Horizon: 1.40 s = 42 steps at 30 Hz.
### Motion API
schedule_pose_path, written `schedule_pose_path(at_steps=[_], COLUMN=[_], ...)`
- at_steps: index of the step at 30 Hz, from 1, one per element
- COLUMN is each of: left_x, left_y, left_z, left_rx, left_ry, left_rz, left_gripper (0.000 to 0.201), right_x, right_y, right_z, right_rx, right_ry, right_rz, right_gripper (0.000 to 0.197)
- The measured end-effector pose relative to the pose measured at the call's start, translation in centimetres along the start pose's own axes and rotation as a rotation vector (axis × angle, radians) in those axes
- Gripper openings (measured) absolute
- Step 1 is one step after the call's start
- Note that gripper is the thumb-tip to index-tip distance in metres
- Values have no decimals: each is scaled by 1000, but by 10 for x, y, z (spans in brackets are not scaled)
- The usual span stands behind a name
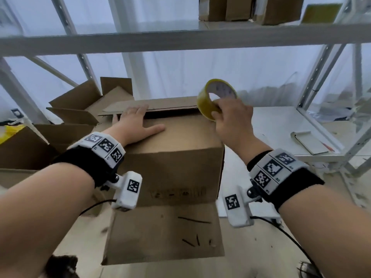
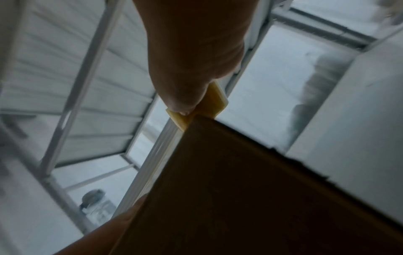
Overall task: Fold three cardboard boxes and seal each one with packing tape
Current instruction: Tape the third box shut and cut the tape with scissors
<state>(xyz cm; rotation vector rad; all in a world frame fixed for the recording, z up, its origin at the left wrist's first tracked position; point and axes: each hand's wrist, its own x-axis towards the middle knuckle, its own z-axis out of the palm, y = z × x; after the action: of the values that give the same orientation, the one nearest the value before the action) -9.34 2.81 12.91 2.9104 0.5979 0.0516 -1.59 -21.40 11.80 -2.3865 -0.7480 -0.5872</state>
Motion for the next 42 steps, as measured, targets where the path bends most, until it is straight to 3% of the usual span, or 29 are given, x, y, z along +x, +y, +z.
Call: schedule_pose_path(at_steps=[4, 6, 8, 10, 12, 15, 20, 27, 30, 34, 39, 42], left_x=[-4, -3, -3, -9, -12, -11, -18, -25, -28, -25, -27, -27], left_y=[-25, -48, -73, -89, -98, -96, -69, -37, -40, -40, -43, -48], left_z=[-10, -9, -10, -12, -12, -10, -14, -2, 8, 7, 7, 7], left_rx=[19, 4, -27, -149, -272, -330, -301, -197, -217, -75, -81, -154], left_ry=[-37, -74, -90, -114, -134, -116, -26, -23, 9, -24, 2, 3], left_rz=[0, -51, -112, -149, -126, -113, -76, 28, 24, 61, 76, 94], left_gripper=[76, 85, 101, 87, 77, 79, 76, 72, 74, 85, 82, 77], right_x=[10, 11, 10, 7, 4, 0, 1, 4, 5, 13, 27, 32], right_y=[-48, -65, -73, -71, -65, -58, -36, 1, -8, -43, -78, -96], right_z=[12, 22, 29, 28, 27, 28, 25, 4, 7, 18, 33, 40], right_rx=[-158, -194, -207, -240, -243, -116, -62, -18, -215, -394, 183, 331], right_ry=[-186, -276, -318, -334, -378, -374, -279, -307, -308, -269, -188, -347], right_rz=[-124, -107, -23, 110, 244, 308, 315, 263, 167, 19, -68, -121], right_gripper=[43, 44, 38, 34, 47, 66, 72, 62, 59, 42, 16, 23])
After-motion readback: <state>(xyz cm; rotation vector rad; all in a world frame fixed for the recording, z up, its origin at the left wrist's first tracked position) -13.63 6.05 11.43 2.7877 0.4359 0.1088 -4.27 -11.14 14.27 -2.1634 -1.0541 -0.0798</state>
